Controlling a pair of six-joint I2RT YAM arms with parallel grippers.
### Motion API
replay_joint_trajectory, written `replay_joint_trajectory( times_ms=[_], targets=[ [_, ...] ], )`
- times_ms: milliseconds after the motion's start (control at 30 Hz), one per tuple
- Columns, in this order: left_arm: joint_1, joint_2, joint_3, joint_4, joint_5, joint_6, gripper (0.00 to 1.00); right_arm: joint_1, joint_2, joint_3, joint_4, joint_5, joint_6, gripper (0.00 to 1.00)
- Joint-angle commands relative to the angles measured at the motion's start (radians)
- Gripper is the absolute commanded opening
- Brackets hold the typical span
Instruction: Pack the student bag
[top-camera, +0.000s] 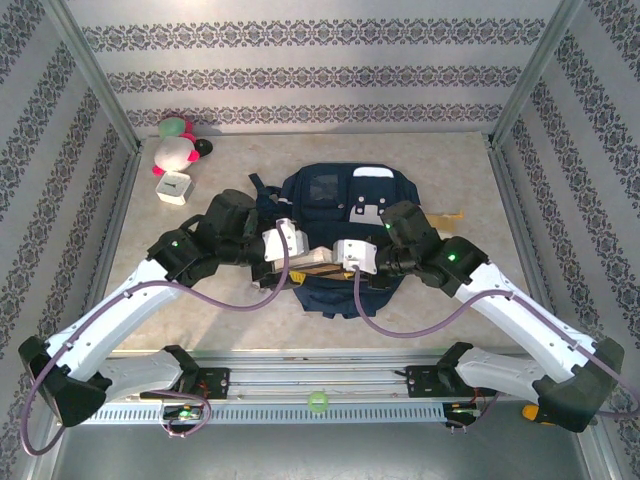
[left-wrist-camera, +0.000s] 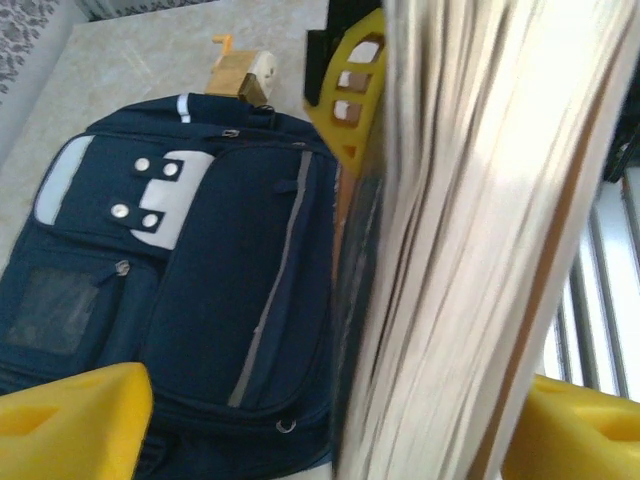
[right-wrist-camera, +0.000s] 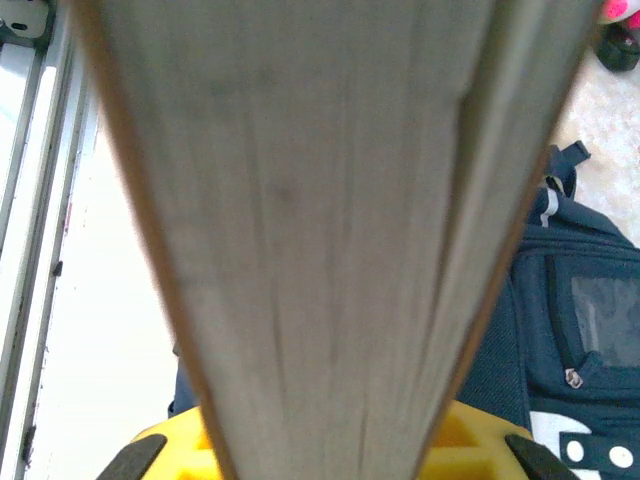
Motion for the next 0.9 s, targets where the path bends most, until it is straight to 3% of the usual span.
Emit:
replay_joint_trajectory(
  times_ms=[0,100,133,167,233,267,367,500,567,667,867],
  targets=[
    [-0.038,0.030,0.030,0.065,0.013,-0.028,0.72,0.008,-0.001,0.064,0.030,-0.025,-0.029,0.00],
    [-0.043,0.036,0.025,0.108,0.058,-0.065,0.47,-0.005,0.004,0.078,0.034,-0.048,-0.018,0.00],
    [-0.043,0.031,0.021,0.123,0.064,-0.080,0.32,-0.016,0.004,0.083,0.037,-0.065,-0.005,0.00],
    [-0.043,0.020,0.013,0.138,0.060,-0.093,0.16,-0.037,-0.002,0.083,0.039,-0.083,0.013,0.06],
    [-0.027,-0.011,-0.015,0.157,0.045,-0.103,0.00,-0.096,-0.034,0.053,0.075,-0.150,0.062,0.37],
    [-0.003,-0.028,-0.030,0.160,0.063,-0.111,0.00,-0.143,-0.062,0.019,0.112,-0.214,0.095,0.51],
    [0.093,-0.095,-0.082,0.240,0.189,-0.202,0.00,-0.251,-0.151,-0.088,0.276,-0.296,0.280,0.71],
    [0.167,-0.196,-0.208,0.507,0.308,-0.399,0.00,-0.384,-0.235,-0.197,0.487,-0.485,0.528,0.76],
    [0.195,-0.219,-0.255,0.628,0.351,-0.488,0.00,-0.460,-0.265,-0.271,0.688,-0.557,0.725,0.85],
    [0.205,-0.221,-0.272,0.712,0.385,-0.548,0.00,-0.519,-0.295,-0.378,0.988,-0.549,0.982,0.94],
    [0.204,-0.185,-0.241,0.811,0.441,-0.639,0.00,-0.517,-0.274,-0.422,1.197,-0.568,1.190,0.97]
  ],
)
